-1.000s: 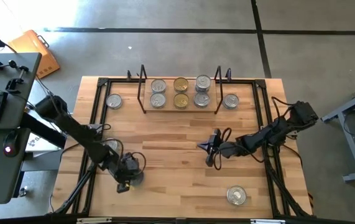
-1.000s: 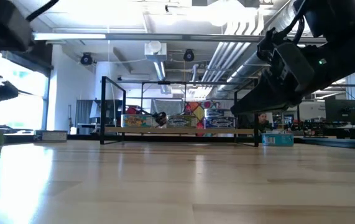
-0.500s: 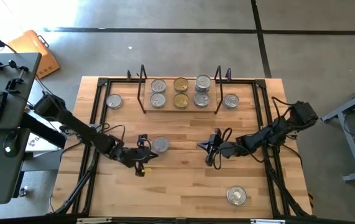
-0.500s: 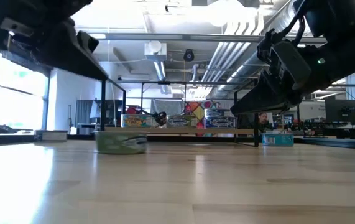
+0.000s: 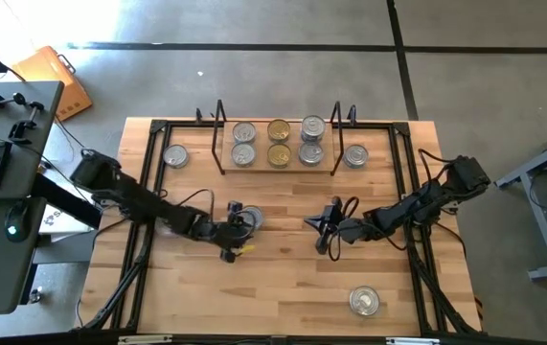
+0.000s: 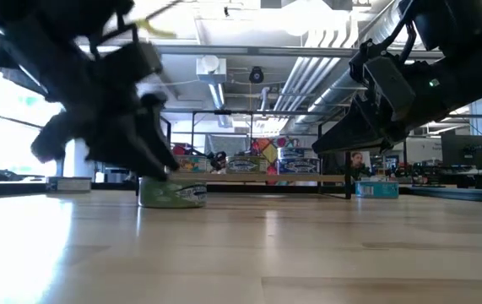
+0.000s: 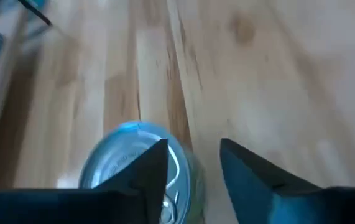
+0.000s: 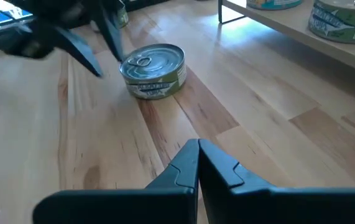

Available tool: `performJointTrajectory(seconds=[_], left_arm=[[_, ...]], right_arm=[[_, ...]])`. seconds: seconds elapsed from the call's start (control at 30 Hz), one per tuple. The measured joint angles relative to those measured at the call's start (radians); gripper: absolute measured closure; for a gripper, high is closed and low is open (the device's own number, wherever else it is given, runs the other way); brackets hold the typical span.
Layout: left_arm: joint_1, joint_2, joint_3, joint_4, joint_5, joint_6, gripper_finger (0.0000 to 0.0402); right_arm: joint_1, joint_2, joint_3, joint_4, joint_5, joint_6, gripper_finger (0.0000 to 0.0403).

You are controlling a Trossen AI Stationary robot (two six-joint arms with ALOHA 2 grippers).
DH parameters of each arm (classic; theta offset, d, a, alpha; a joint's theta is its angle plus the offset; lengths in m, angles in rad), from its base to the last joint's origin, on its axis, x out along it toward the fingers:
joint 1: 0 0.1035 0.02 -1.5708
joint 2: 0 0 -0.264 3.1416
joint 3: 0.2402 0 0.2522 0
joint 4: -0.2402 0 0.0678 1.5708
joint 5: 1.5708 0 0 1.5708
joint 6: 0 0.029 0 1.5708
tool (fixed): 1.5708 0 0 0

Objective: Stack canned seafood by type on shelf
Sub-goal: Stack the green tuna can on top of the green tuna can on the shelf

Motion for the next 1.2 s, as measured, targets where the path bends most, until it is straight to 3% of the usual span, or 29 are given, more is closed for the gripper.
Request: performJointTrajectory(seconds=[0.1,0.2,0.33,0.47,0.57,0.7,0.87,0.97,1.2], left_arm=[[0.024,0.048,0.000,-0.009,0.003,0.045,0.0243],[0.029,0.086,0.003,0.014,-0.033,0.095,0.0259],[0.028,0.112,0.006,0.020,-0.051,0.096,0.0325],[0.028,0.104,0.005,0.017,-0.039,0.041,0.0391],[0.017,0.075,0.004,0.012,-0.027,0.013,0.0392],[-0.005,0.018,-0.002,-0.016,0.002,-0.007,0.0399],[-0.013,-0.017,-0.009,0.013,0.028,-0.013,0.0401],[-0.007,-0.016,-0.060,0.132,0.064,-0.012,0.0401],[0.025,-0.017,-0.283,0.656,0.118,-0.048,0.0401]], right_arm=[[0.000,0.000,0.000,-0.001,0.000,0.000,0.0403],[0.000,0.000,0.000,0.000,0.000,0.000,0.0403],[0.000,0.000,0.000,0.005,-0.013,-0.005,0.0403],[0.000,0.000,0.000,0.054,-0.128,-0.006,0.0403],[0.000,0.000,0.003,0.111,-0.196,-0.029,0.0403],[0.001,0.000,0.053,0.126,-0.200,-0.157,0.0397],[-0.023,0.000,0.154,0.092,-0.202,-0.338,0.0354],[-0.041,0.000,0.218,0.016,-0.201,-0.427,0.0309],[-0.110,0.010,0.337,-0.338,-0.208,-0.466,0.0207]])
